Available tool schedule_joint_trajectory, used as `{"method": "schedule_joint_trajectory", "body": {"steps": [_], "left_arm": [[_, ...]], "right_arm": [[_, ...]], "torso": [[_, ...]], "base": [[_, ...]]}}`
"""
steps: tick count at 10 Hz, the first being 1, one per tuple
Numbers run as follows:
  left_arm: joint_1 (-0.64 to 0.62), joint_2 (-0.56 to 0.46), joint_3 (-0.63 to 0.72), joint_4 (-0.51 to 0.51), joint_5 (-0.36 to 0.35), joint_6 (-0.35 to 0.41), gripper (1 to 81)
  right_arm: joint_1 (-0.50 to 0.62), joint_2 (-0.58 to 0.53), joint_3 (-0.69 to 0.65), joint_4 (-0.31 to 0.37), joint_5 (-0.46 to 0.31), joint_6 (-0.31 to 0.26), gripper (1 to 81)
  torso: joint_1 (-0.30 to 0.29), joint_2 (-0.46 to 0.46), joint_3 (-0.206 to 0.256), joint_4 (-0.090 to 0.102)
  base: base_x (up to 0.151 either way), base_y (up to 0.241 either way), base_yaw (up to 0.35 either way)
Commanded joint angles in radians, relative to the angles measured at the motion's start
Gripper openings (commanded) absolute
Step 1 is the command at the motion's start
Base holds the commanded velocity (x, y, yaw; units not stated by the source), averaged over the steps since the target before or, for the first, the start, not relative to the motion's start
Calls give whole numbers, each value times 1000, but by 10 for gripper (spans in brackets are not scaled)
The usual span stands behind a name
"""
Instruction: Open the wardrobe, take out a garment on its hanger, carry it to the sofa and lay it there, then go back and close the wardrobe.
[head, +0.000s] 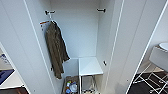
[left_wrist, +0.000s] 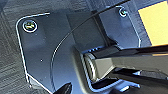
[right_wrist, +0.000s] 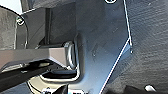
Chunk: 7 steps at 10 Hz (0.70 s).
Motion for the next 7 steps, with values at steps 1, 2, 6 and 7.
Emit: {"method": "schedule_joint_trajectory", "body": {"steps": [1, 2, 6, 7], "left_arm": [[-26, 4, -2, -2, 35, -1, 811], [-26, 4, -3, -2, 38, -3, 811], [14, -15, -9, -97, 63, -70, 811], [33, 2, -11, -177, 127, -37, 811]], "right_arm": [[17, -8, -2, -3, -65, -2, 811], [17, -8, -2, -3, -65, -2, 811], [28, -8, -2, -3, -67, -2, 811], [34, -6, -2, -3, -67, -2, 811]], "torso": [[0, 0, -3, 0], [0, 0, 5, 0], [-1, 0, 3, 0], [-1, 0, 3, 0]], "base": [[0, 0, 0], [0, 0, 0], [0, 0, 0], [0, 0, 0]]}}
